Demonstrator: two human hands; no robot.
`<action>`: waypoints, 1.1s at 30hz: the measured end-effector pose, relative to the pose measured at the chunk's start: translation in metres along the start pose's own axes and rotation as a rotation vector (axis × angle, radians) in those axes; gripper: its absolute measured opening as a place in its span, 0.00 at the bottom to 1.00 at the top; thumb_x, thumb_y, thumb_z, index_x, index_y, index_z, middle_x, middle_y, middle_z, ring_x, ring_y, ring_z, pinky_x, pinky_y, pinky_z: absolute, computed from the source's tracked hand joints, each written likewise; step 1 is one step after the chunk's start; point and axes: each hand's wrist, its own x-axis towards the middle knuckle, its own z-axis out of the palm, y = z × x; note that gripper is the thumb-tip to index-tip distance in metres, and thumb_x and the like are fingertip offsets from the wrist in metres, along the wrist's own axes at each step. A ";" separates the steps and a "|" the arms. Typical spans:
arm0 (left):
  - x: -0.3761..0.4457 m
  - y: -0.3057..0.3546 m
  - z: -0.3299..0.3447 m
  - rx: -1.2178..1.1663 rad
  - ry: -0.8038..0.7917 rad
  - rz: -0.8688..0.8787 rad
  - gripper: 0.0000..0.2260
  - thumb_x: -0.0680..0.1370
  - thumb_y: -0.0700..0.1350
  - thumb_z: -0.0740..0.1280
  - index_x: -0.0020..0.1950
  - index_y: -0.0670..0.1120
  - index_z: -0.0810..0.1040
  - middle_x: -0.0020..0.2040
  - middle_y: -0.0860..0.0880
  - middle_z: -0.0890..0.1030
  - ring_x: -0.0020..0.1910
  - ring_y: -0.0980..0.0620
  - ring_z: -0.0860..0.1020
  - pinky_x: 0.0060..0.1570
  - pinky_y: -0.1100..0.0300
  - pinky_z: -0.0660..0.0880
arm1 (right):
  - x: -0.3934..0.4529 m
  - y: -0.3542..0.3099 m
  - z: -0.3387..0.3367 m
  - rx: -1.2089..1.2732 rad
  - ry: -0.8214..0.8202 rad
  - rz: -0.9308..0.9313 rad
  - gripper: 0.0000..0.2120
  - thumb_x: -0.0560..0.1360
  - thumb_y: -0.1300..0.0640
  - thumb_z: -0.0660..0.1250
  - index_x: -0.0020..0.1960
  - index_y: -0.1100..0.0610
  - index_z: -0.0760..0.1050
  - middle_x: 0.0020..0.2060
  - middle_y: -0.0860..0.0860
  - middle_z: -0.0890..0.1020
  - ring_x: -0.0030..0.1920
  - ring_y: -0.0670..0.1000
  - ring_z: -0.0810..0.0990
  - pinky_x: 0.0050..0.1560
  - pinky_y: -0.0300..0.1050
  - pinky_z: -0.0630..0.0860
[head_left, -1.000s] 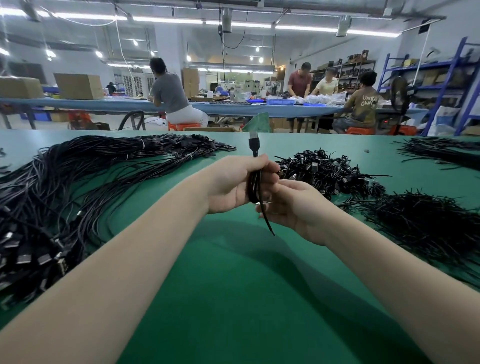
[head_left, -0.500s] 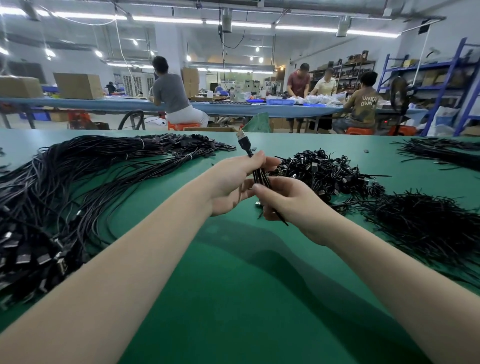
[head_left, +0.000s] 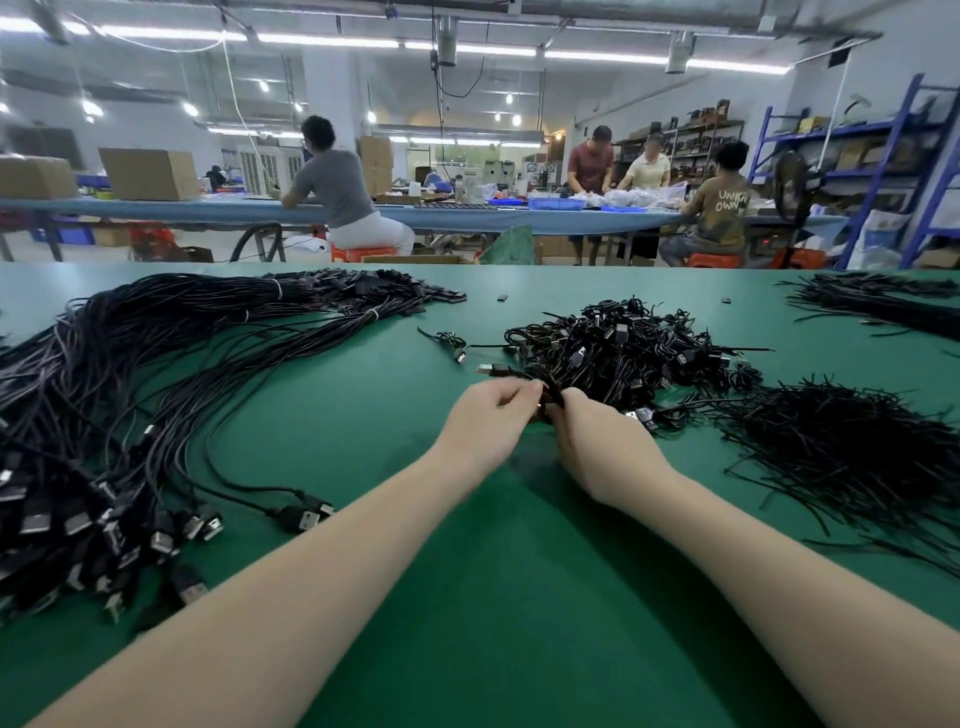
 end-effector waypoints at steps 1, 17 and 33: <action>-0.001 -0.003 -0.001 0.099 0.084 0.049 0.14 0.81 0.51 0.61 0.50 0.42 0.81 0.45 0.45 0.82 0.44 0.50 0.78 0.47 0.55 0.75 | 0.000 0.004 0.000 0.004 -0.022 0.032 0.12 0.83 0.49 0.49 0.47 0.55 0.62 0.38 0.51 0.76 0.43 0.61 0.79 0.38 0.51 0.68; -0.006 -0.009 -0.010 1.330 0.135 0.888 0.10 0.74 0.50 0.64 0.45 0.46 0.81 0.31 0.50 0.77 0.25 0.49 0.76 0.27 0.60 0.66 | 0.008 0.006 -0.054 -0.403 -0.590 -0.435 0.07 0.83 0.60 0.49 0.50 0.56 0.65 0.39 0.52 0.66 0.39 0.55 0.69 0.40 0.44 0.65; -0.009 -0.023 -0.008 0.665 0.158 0.277 0.11 0.83 0.51 0.50 0.45 0.48 0.60 0.37 0.53 0.68 0.38 0.41 0.73 0.36 0.52 0.65 | 0.011 0.108 -0.127 -0.631 -0.316 0.223 0.10 0.74 0.40 0.65 0.50 0.44 0.79 0.45 0.44 0.80 0.48 0.50 0.77 0.51 0.47 0.67</action>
